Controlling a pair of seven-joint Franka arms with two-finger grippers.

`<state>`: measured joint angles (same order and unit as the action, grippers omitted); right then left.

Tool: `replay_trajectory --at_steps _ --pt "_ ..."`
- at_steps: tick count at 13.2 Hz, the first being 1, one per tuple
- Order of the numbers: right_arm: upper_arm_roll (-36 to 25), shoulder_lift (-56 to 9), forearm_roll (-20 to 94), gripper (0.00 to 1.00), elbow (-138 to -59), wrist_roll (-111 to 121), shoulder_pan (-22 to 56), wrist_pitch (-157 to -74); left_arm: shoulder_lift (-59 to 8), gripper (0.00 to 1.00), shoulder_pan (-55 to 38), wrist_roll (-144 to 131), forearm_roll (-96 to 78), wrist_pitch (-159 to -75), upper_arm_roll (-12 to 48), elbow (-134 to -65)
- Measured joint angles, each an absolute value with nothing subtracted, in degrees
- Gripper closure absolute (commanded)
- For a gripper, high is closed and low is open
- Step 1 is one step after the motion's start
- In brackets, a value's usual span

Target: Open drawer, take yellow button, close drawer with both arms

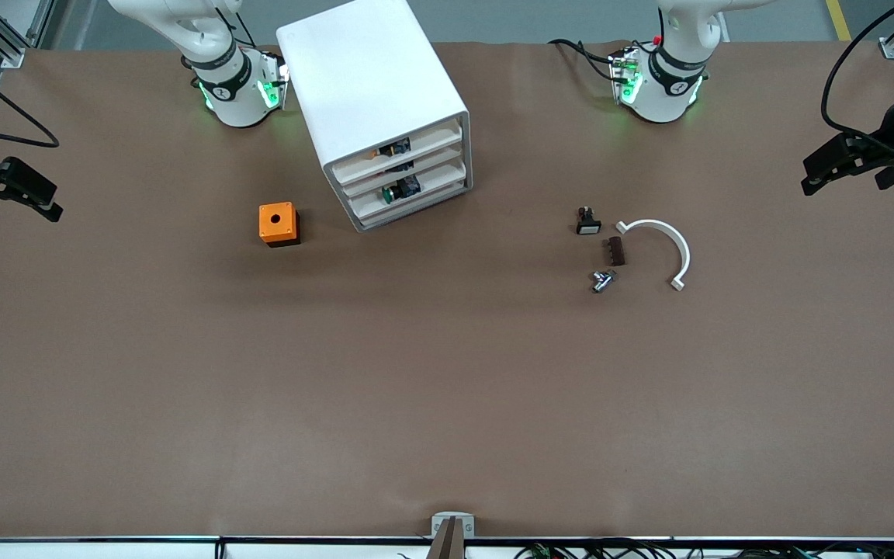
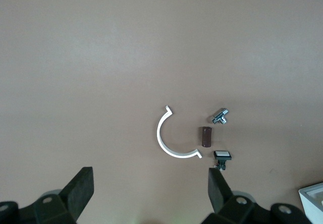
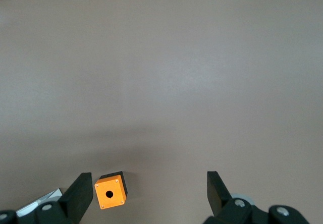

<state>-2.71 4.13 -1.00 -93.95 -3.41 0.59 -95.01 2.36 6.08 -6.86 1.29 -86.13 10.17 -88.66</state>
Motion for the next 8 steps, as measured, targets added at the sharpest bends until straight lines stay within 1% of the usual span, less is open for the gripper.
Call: replay_trajectory --at_steps 5,8 --pt "-2.71 4.13 -1.00 0.00 -93.97 -3.41 -0.20 -94.48 2.24 0.00 6.08 -6.86 1.29 -85.56 10.16 -88.54" --pt "-2.71 4.13 -1.00 0.00 -94.02 -3.41 -0.24 -94.47 -0.45 0.00 6.10 -6.86 1.29 -85.40 10.16 -88.56"
